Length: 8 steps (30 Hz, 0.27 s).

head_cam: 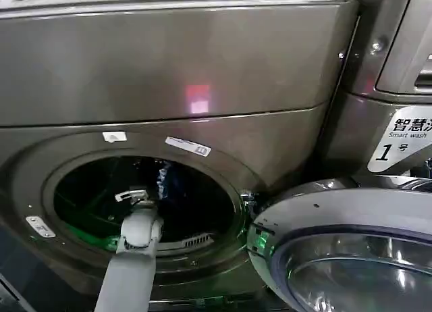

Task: Grasp the clothes from the dryer.

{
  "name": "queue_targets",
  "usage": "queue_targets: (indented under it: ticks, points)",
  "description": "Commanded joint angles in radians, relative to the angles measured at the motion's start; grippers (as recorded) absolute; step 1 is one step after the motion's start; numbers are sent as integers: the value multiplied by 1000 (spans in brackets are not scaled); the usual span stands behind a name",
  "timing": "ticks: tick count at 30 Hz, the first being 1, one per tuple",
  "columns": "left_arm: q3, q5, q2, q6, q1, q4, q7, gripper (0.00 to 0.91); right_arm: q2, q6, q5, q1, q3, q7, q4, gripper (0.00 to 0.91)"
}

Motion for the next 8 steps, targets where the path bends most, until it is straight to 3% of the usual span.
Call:
queue_targets:
  ticks: [1,8]
  points:
    - [13,-12,5,5,-61,57,-4,0,2,-14,0,-11,20,-1,-1,907]
    - [23,-19,8,7,-93,84,-3,0,0,-25,1,-20,35,3,-6,907]
